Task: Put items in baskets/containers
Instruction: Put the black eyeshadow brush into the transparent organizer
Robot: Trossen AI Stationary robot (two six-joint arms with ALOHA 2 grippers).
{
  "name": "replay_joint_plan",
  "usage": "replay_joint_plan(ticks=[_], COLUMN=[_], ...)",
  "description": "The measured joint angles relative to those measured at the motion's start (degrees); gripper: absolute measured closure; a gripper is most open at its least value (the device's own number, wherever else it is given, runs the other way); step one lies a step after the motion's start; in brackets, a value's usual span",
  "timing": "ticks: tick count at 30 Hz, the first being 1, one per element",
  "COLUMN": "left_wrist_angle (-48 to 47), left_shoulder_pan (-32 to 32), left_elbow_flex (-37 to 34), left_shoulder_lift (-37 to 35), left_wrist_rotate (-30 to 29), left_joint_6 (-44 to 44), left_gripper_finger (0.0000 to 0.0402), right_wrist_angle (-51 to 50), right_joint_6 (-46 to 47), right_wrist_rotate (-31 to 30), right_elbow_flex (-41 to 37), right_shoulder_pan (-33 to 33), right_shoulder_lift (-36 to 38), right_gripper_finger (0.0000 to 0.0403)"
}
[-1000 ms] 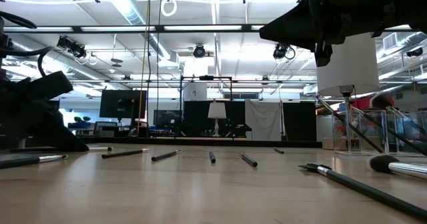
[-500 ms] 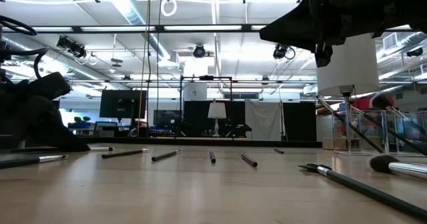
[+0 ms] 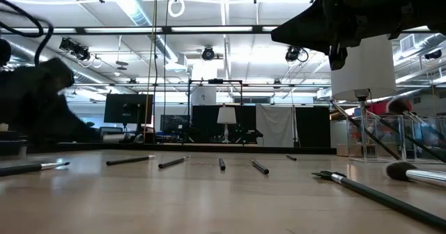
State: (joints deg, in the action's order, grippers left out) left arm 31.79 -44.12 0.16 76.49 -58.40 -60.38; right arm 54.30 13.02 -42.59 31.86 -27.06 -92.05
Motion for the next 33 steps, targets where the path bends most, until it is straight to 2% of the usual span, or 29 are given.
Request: replay_joint_plan(ticks=[4,7,10,12,16,21,26,33], left_wrist_angle=[13.69,24.54,34.31,36.88,36.04,34.06,27.07,21.21], left_shoulder_pan=[0.47,2.21,5.43,8.1,13.58,18.41,21.93,23.83], left_elbow_flex=[0.05,0.07,0.31,1.65,6.99,15.47,22.64,27.62], left_shoulder_lift=[-0.02,-0.04,-0.08,-0.12,0.2,1.21,1.25,1.25], left_wrist_rotate=[-1.26,0.64,7.25,13.47,26.13,35.83,41.14,43.25], left_joint_6=[13.11,23.4,32.76,37.04,42.64,51.33,55.67,57.11], left_gripper_finger=[0.039,0.039,0.039,0.039,0.039,0.039,0.0386,0.0388], right_wrist_angle=[0.07,0.51,0.92,0.92,0.15,-2.05,-0.95,1.06], right_joint_6=[0.0,0.35,0.49,0.51,-1.39,-6.77,-12.98,-17.47], right_wrist_rotate=[0.0,0.1,2.55,5.06,9.68,11.2,10.49,4.65], right_elbow_flex=[0.0,0.0,0.09,0.79,3.32,8.64,13.6,17.92], right_shoulder_pan=[0.19,0.23,0.27,0.25,0.25,0.89,1.58,1.91], right_shoulder_lift=[0.0,0.0,0.02,0.01,-0.96,-5.38,-9.68,-10.43], right_gripper_finger=[0.0401,0.0399,0.0384,0.0368,0.0329,0.0279,0.0248,0.0246])
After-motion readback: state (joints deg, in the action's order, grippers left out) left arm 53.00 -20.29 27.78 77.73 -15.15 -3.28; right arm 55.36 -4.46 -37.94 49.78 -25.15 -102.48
